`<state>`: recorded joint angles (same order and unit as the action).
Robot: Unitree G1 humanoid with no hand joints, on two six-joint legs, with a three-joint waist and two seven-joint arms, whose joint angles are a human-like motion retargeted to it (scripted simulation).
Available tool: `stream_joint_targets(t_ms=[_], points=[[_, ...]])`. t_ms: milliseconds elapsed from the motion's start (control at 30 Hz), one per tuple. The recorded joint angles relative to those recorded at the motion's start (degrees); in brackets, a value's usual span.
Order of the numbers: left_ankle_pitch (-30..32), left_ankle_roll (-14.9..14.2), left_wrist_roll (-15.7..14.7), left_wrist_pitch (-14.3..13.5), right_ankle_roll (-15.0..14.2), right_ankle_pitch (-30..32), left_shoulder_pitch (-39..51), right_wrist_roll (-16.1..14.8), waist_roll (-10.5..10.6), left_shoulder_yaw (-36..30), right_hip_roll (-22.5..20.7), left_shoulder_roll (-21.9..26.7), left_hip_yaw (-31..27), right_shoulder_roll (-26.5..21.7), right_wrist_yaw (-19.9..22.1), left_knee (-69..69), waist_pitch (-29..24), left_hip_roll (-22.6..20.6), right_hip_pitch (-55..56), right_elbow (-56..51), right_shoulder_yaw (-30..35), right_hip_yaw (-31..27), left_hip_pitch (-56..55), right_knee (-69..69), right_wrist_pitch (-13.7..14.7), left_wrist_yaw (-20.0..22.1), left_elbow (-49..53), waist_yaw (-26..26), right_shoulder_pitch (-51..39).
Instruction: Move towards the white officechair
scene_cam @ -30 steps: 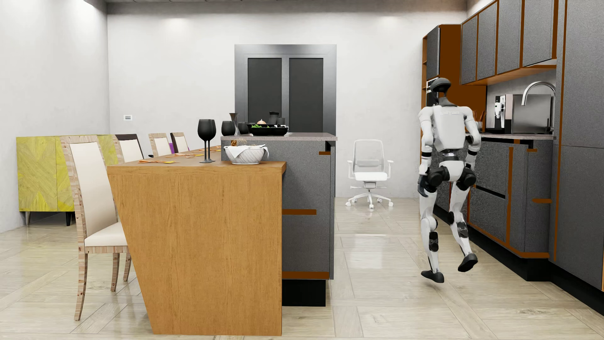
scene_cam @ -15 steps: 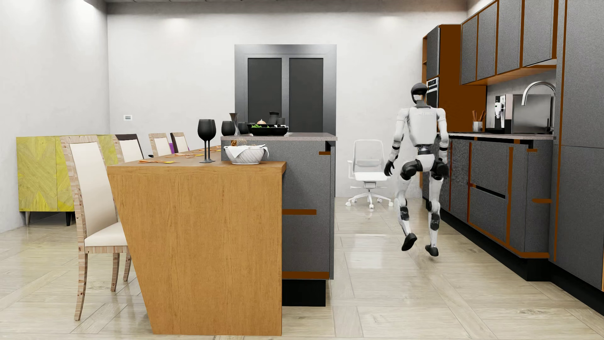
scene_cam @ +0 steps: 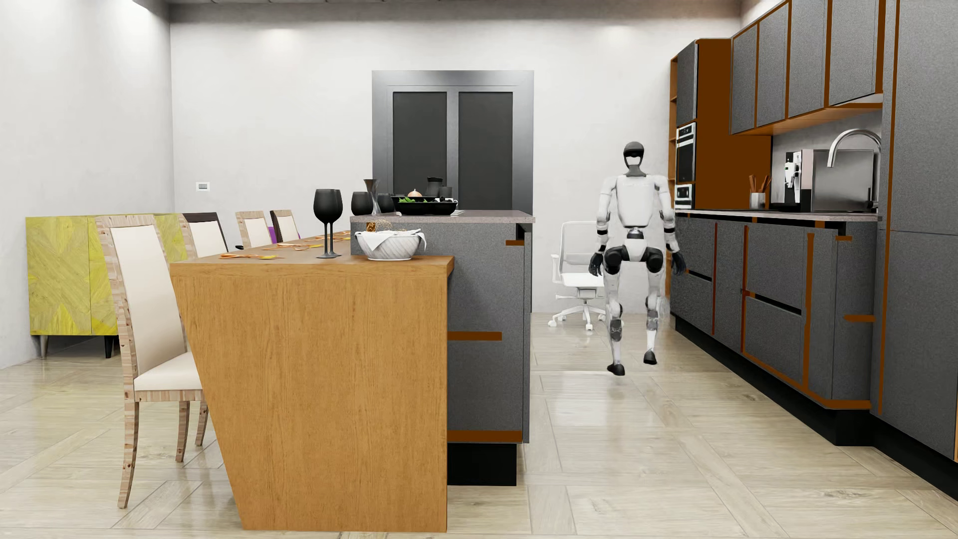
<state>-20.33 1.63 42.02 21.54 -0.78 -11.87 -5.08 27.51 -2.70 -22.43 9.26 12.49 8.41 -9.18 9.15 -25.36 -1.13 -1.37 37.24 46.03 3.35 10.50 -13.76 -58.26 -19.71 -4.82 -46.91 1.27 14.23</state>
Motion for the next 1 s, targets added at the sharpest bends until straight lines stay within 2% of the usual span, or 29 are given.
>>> stream_joint_targets(t_ms=[33,67,100,133,167,200,233,267,300,333,367,433,467,500,533,567,600,633,667,700,733,767,800,833,867,900,933,967,1000], points=[[-3.05,-0.51,0.24,-1.66,-2.05,-0.08,3.70,2.00,0.32,-0.81,-1.54,1.20,-0.75,-1.63,-5.46,0.23,0.44,-0.51,2.91,2.59,0.18,-0.61,4.48,11.47,-0.40,1.11,2.79,1.14,2.78],[-5.40,-1.37,-0.78,-3.64,-3.50,2.65,7.35,3.78,0.66,-0.70,-3.62,2.34,-2.14,-2.81,-10.31,0.98,0.68,-0.17,4.47,3.25,0.09,-3.60,9.12,25.60,1.03,2.34,6.39,2.21,6.39],[-6.89,-2.35,-3.22,-5.49,-5.48,4.47,10.17,4.51,0.97,0.69,-4.67,2.88,-4.10,-3.06,-12.49,2.06,0.80,0.56,3.79,2.62,-1.70,-7.70,14.50,41.19,2.49,4.80,10.25,3.18,10.72],[-6.65,-3.18,-6.94,-7.12,-6.90,1.66,11.47,4.00,0.96,3.19,-3.57,2.55,-6.21,-2.23,-11.85,1.79,0.79,1.07,3.70,1.88,-5.67,-6.74,19.80,48.52,2.83,8.77,13.83,3.90,15.25],[-4.19,-4.21,-10.84,-8.40,-5.71,3.01,11.35,2.84,0.81,5.93,-2.40,2.52,-7.71,0.06,-9.71,0.52,0.88,2.41,2.38,1.62,-10.40,-1.37,24.17,48.59,2.28,13.03,17.03,4.44,18.78],[3.70,-4.31,-13.55,-9.03,-5.15,13.90,10.19,1.86,0.98,7.88,-1.53,3.09,-8.62,2.81,-7.49,-5.32,0.70,4.60,2.98,1.88,-14.70,1.45,25.94,39.68,1.43,16.24,19.83,5.05,21.08],[15.50,-7.77,-14.60,-8.71,3.87,13.39,8.29,1.79,1.64,9.41,-3.37,4.25,-10.05,5.45,-6.12,-16.66,0.11,7.32,4.22,2.51,-17.47,0.58,24.11,27.92,0.71,18.17,22.33,5.60,21.64],[26.25,-9.97,-14.88,-7.78,4.32,5.72,5.68,2.71,2.43,10.86,-4.28,4.20,-9.35,6.74,-5.80,-32.09,-0.61,10.35,3.41,2.78,-18.94,1.59,18.21,19.34,0.26,19.69,23.93,5.70,20.74],[25.71,-7.43,-14.83,-6.43,4.68,-0.17,3.45,4.46,3.32,11.44,-5.53,3.22,-9.40,7.39,-6.41,-45.92,-1.34,13.07,0.68,2.21,-19.08,2.57,9.87,15.39,0.47,20.72,23.71,5.30,18.73],[20.63,-2.31,-14.27,-4.74,4.81,-3.65,2.32,6.77,4.07,10.09,-6.93,2.11,-9.92,7.57,-7.05,-54.40,-1.81,13.67,-3.81,0.39,-18.07,3.34,0.70,15.64,1.84,20.07,21.09,4.41,16.40],[17.04,-0.65,-12.72,-2.88,4.70,-5.70,1.89,9.40,4.46,6.97,-8.20,1.74,-9.24,7.35,-6.69,-56.58,-1.89,13.27,-8.95,-2.54,-16.35,3.55,-7.53,17.76,4.33,16.74,16.68,3.32,14.18],[10.36,1.57,-8.10,-0.75,4.40,-8.90,-1.08,12.78,4.44,0.36,-10.45,3.27,-4.74,6.85,-3.90,-44.83,-1.22,10.64,-18.42,-9.62,-12.29,2.96,-18.71,20.82,10.67,5.53,8.79,1.38,9.58],[9.58,2.48,-5.58,-0.82,4.24,-12.05,-4.74,12.35,4.17,-1.48,-10.94,4.51,-3.00,6.47,-3.36,-33.48,-0.69,8.85,-22.45,-13.09,-9.67,2.56,-21.95,20.23,13.64,0.81,8.06,0.57,6.86],[10.39,0.66,-3.17,-1.11,4.08,-16.69,-8.89,10.62,3.82,-2.04,-10.92,5.48,-2.26,4.96,-4.12,-19.54,-0.08,7.27,-26.22,-16.66,-6.94,2.63,-23.91,18.60,17.47,-2.07,9.35,-0.17,4.82],[12.63,-1.02,-1.68,-2.01,3.59,-21.86,-14.61,8.21,3.56,-0.01,-10.64,6.14,-2.60,2.90,-5.42,-4.33,0.60,6.43,-29.95,-20.60,-3.42,2.82,-24.58,16.35,20.66,-3.00,12.80,-0.85,2.68],[13.27,-2.31,-2.16,-3.14,2.88,-26.10,-21.67,5.61,3.61,4.77,-10.45,5.31,-1.73,0.21,-6.91,6.79,1.20,7.49,-33.12,-25.08,0.60,1.89,-24.56,12.43,23.04,-2.83,17.60,-1.32,0.54],[22.68,3.42,-4.56,-3.98,2.09,-29.04,-27.53,3.25,3.64,9.85,-9.09,2.31,-0.56,-3.13,-7.93,4.82,1.36,8.44,-35.36,-30.57,3.55,0.43,-26.76,6.64,24.68,-2.51,21.69,-1.74,-1.38],[32.24,4.44,-6.40,-3.48,2.12,-26.88,-29.19,1.31,3.12,12.43,-6.95,-0.44,0.68,-5.45,-6.88,-6.09,0.97,9.38,-35.82,-35.81,3.73,-1.13,-29.87,-2.34,25.64,-1.86,22.34,-1.99,-2.23],[27.00,4.09,-4.45,-1.03,2.02,-16.90,-25.57,0.02,1.99,11.32,-5.16,-0.81,0.74,-4.45,-2.24,-17.74,0.28,8.82,-34.77,-38.55,0.83,-1.93,-32.60,-11.79,25.81,-0.95,18.32,-2.12,-1.23],[21.42,3.00,1.19,2.23,-1.80,-5.07,-18.20,-0.61,0.81,7.24,-2.63,0.30,0.01,-0.26,5.66,-24.87,-0.38,7.56,-32.91,-37.70,-3.00,-0.20,-32.97,-20.08,24.57,-1.43,11.31,-2.07,0.27],[17.95,2.34,6.71,3.63,-2.13,2.04,-10.66,-0.51,-0.21,4.26,0.81,0.33,-0.68,3.85,13.17,-27.02,-0.81,6.09,-29.67,-33.91,-5.09,1.61,-31.53,-26.37,22.10,-2.73,5.49,-1.63,0.55],[16.44,1.48,7.84,3.80,-1.42,-0.06,-3.70,-0.07,-1.07,5.43,2.17,-1.36,-1.19,4.96,15.06,-25.65,-0.99,4.80,-25.26,-28.40,-4.12,2.30,-29.02,-30.12,19.60,-2.17,3.81,-1.05,-1.39],[16.18,0.57,3.94,2.20,0.08,-3.13,1.15,2.12,-1.74,10.40,2.60,-4.14,-1.62,3.33,10.38,-22.59,-1.04,3.77,-20.05,-22.58,-0.76,2.15,-26.10,-31.02,18.36,2.01,6.34,-0.65,-3.52],[16.44,-0.34,-2.48,-2.29,2.13,-6.75,4.53,6.49,-2.18,15.05,5.38,-6.41,-2.10,0.88,3.34,-18.40,-0.96,3.24,-16.08,-17.26,3.45,3.53,-22.77,-28.50,17.60,7.56,9.69,-0.46,-4.79],[16.84,-1.18,-7.54,-7.11,4.75,-11.10,7.29,10.57,-2.46,16.06,7.74,-7.43,-2.15,-1.28,-2.96,-14.43,-0.85,2.78,-12.69,-12.82,6.28,4.19,-19.66,-23.32,16.33,11.78,12.68,-0.25,-5.98],[17.10,-1.91,-9.17,-10.43,4.48,-12.10,10.04,12.38,-2.52,14.04,6.75,-6.41,-2.35,-2.03,-7.23,-10.69,-0.70,2.81,-9.74,-9.57,7.23,1.65,-16.72,-15.55,14.42,13.99,15.66,0.14,-7.04],[16.99,-2.66,-8.03,-12.32,-0.89,-11.54,12.80,12.61,-2.39,11.03,3.74,-4.21,-2.70,-2.33,-9.52,-7.94,-0.49,3.13,-8.37,-7.72,7.13,-3.75,-14.40,-4.59,12.71,14.68,19.17,0.65,-7.78],[16.78,-3.41,-6.18,-13.54,-3.57,-6.93,15.44,12.69,-2.10,8.48,0.15,-1.94,-3.54,-2.76,-10.68,-5.43,-0.18,3.59,-9.22,-7.08,6.94,-11.19,-12.44,9.70,11.81,14.54,23.12,1.32,-7.93],[16.58,-4.18,-5.47,-14.67,-8.88,-5.30,18.09,13.12,-1.79,6.65,-2.04,-0.47,-4.77,-3.56,-10.99,-3.39,0.11,3.65,-11.94,-7.37,6.44,-18.15,-11.38,19.08,11.45,14.22,26.75,1.98,-7.31]])
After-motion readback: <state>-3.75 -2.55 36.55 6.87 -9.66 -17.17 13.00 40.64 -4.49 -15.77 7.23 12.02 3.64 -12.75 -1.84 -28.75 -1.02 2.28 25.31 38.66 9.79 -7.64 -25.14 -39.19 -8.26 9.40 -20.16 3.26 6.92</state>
